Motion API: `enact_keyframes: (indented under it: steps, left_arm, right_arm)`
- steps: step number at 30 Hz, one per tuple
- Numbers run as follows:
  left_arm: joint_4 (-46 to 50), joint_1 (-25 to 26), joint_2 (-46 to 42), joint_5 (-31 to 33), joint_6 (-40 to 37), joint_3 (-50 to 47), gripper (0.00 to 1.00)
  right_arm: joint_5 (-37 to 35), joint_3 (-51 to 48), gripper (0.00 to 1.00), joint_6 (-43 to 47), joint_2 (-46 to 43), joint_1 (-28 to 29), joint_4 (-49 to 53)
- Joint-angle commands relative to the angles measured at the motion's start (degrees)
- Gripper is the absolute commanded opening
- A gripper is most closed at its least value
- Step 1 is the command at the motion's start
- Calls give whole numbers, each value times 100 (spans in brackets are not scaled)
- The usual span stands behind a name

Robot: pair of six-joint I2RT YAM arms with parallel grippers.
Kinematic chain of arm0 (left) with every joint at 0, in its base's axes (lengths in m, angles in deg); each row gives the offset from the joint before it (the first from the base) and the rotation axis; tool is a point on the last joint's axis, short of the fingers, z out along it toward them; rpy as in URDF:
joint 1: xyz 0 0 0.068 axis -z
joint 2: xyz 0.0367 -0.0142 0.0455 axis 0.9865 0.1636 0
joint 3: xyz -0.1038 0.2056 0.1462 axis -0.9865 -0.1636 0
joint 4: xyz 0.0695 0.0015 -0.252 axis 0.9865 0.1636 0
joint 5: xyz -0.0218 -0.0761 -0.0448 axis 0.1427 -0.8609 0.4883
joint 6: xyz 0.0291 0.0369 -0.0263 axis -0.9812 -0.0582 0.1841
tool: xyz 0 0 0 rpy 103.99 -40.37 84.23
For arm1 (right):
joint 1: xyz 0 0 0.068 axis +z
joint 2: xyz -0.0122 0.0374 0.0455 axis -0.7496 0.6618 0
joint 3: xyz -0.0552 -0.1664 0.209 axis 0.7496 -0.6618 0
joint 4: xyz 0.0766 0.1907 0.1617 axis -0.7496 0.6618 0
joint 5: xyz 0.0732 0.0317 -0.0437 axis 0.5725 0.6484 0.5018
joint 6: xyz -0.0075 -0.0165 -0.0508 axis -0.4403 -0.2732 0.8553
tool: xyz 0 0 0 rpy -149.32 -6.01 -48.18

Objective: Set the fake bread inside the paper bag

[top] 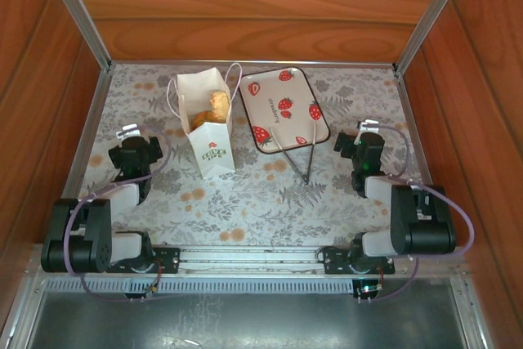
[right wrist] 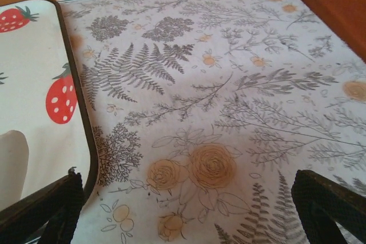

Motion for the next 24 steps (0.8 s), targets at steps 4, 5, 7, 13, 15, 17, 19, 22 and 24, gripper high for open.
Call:
enact_keyframes:
  steps: [4,5,7,13,15,17,19,22,24]
  left_arm:
    - [-2110,-143,972,-825,-311,-122,100]
    - [-2403,-143,1323,-865,-303,-107,100]
    - [-2878,-143,1789,-968,-484,27,100]
    - [-1726,-246,1541,-1105,-312,386,100]
    - [-1730,-247,1550,-1088,-316,397,100]
    - [-1731,-248,1548,-1090,-325,399,100]
    - [-1730,-247,1548,-1088,-322,405,100]
    - [-1729,-232,1548,-1097,-338,408,100]
    - [-1734,-231,1548,-1096,-338,408,100]
  right_arm:
    - [339,36,100,164,491,-70,-918]
    - [349,210,100,131,495,-81,-564]
    - [255,455,100,116,578,-82,-201]
    - [292,409,100,125,539,-81,-248]
    - [282,412,100,136,539,-83,-249]
    - [275,412,100,135,546,-69,-238]
    - [262,412,100,144,541,-64,-238]
    - [261,412,100,144,540,-60,-246]
    - [246,455,100,161,565,-50,-186]
